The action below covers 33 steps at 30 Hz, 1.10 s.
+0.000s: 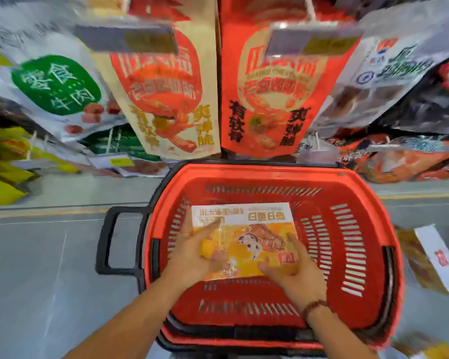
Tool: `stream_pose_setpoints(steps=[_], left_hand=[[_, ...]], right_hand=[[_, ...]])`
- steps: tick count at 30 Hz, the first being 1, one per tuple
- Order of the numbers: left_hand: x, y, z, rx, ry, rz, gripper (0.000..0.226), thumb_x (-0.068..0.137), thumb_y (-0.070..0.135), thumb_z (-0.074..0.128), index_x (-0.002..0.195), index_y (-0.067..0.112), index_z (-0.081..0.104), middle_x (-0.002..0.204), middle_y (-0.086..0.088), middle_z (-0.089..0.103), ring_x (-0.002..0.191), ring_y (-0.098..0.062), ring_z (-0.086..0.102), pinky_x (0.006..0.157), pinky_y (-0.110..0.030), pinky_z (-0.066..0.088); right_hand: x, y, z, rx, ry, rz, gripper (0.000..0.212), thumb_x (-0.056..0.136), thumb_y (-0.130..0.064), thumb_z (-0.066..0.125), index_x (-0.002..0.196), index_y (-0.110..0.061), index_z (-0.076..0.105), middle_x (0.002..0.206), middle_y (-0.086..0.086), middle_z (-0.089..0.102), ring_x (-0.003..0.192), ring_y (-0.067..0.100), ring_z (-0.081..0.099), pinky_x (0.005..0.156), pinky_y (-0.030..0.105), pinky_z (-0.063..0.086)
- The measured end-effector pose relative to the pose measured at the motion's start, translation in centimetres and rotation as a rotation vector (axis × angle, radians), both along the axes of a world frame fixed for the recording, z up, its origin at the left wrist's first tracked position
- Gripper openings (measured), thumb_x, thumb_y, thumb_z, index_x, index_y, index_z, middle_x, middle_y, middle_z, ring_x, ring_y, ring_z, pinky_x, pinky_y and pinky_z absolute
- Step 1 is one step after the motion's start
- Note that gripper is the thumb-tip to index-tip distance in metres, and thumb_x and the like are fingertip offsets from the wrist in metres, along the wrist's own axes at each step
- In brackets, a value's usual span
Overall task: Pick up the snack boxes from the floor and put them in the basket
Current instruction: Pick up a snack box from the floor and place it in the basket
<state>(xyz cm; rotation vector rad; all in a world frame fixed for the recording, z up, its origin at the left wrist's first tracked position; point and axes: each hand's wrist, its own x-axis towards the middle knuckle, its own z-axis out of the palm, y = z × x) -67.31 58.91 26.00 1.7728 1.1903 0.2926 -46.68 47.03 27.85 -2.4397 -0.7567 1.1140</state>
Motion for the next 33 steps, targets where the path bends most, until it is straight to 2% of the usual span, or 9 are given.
stream_pose_setpoints(steps=[4, 8, 10, 13, 15, 19, 25, 28, 33], left_hand=[[-0.1, -0.3, -7.8, -0.031, 0.044, 0.05, 0.096, 0.045, 0.026, 0.092, 0.125, 0.043, 0.042, 0.15, -0.006, 0.008, 0.141, -0.013, 0.015, 0.096, 0.007, 0.01], [0.2, 0.4, -14.7, -0.003, 0.083, 0.084, 0.091, 0.038, 0.045, 0.079, 0.122, 0.039, 0.047, 0.142, 0.0, 0.017, 0.135, -0.008, 0.018, 0.099, 0.005, 0.006], [0.4, 0.9, -17.4, 0.009, 0.082, 0.053, 0.091, 0.039, 0.043, 0.079, 0.125, 0.03, 0.053, 0.141, 0.0, 0.018, 0.131, -0.004, 0.019, 0.1, 0.004, 0.004], [1.1, 2.0, -21.3, -0.009, 0.088, 0.031, 0.09, 0.045, 0.029, 0.089, 0.128, 0.023, 0.054, 0.151, -0.008, 0.013, 0.14, -0.013, 0.017, 0.105, -0.001, 0.003], [1.7, 2.7, -23.5, -0.011, 0.105, 0.008, 0.088, 0.05, 0.027, 0.088, 0.13, 0.021, 0.052, 0.153, -0.011, 0.013, 0.143, -0.019, 0.012, 0.108, -0.007, 0.004], [2.5, 3.7, -27.2, 0.02, 0.122, -0.002, 0.082, 0.057, 0.016, 0.086, 0.131, 0.02, 0.051, 0.152, -0.014, 0.016, 0.142, -0.019, 0.017, 0.105, -0.002, 0.005], [1.4, 5.3, -30.8, 0.055, 0.149, -0.012, 0.085, 0.058, 0.019, 0.087, 0.133, 0.018, 0.048, 0.155, -0.017, 0.009, 0.143, -0.019, 0.012, 0.107, -0.007, 0.012], [1.0, 4.8, -32.3, 0.071, 0.136, -0.039, 0.088, 0.056, 0.016, 0.087, 0.134, 0.017, 0.047, 0.154, -0.009, 0.009, 0.14, -0.022, 0.023, 0.097, 0.004, 0.017], [1.1, 3.6, -32.8, 0.032, 0.183, -0.076, 0.096, 0.059, 0.01, 0.086, 0.14, 0.029, 0.038, 0.153, 0.005, 0.0, 0.14, -0.01, 0.015, 0.091, 0.007, 0.019]], right_hand=[[0.3, -0.3, -7.2, -0.032, -0.092, 0.097, 0.104, 0.037, -0.093, 0.046, 0.133, -0.055, 0.033, 0.086, -0.001, 0.064, 0.087, 0.02, 0.059, 0.068, 0.028, 0.044], [-0.2, 0.7, -14.6, 0.02, -0.092, 0.073, 0.099, 0.046, -0.079, 0.063, 0.135, -0.041, 0.043, 0.065, -0.009, 0.057, 0.093, 0.03, 0.056, 0.076, 0.031, 0.041], [-0.5, 1.0, -18.1, 0.032, -0.079, 0.032, 0.093, 0.053, -0.07, 0.072, 0.135, -0.044, 0.04, 0.068, -0.001, 0.062, 0.095, 0.033, 0.054, 0.086, 0.036, 0.043], [-0.7, 1.0, -23.3, 0.069, -0.069, -0.053, 0.1, 0.046, -0.081, 0.057, 0.137, -0.048, 0.035, 0.079, 0.008, 0.065, 0.094, 0.029, 0.054, 0.089, 0.038, 0.043], [-0.7, 1.2, -25.9, 0.065, -0.046, -0.066, 0.099, 0.048, -0.08, 0.059, 0.137, -0.05, 0.028, 0.078, 0.009, 0.064, 0.091, 0.031, 0.054, 0.089, 0.04, 0.043], [-0.4, 2.0, -28.8, 0.011, -0.087, -0.056, 0.095, 0.061, -0.054, 0.078, 0.14, -0.046, 0.026, 0.092, 0.018, 0.06, 0.096, 0.032, 0.046, 0.089, 0.035, 0.036], [-0.8, 4.3, -30.8, -0.056, -0.073, 0.0, 0.09, 0.065, -0.051, 0.077, 0.139, -0.05, 0.026, 0.107, 0.02, 0.049, 0.104, 0.034, 0.045, 0.089, 0.032, 0.035], [-1.4, 4.5, -32.2, -0.039, -0.004, -0.088, 0.09, 0.064, -0.045, 0.08, 0.132, -0.06, 0.023, 0.113, 0.015, 0.046, 0.105, 0.034, 0.049, 0.097, 0.04, 0.043], [-1.8, 4.7, -33.6, -0.105, 0.002, -0.053, 0.102, 0.067, -0.036, 0.079, 0.137, -0.058, 0.009, 0.115, 0.014, 0.037, 0.106, 0.035, 0.047, 0.099, 0.042, 0.043]])
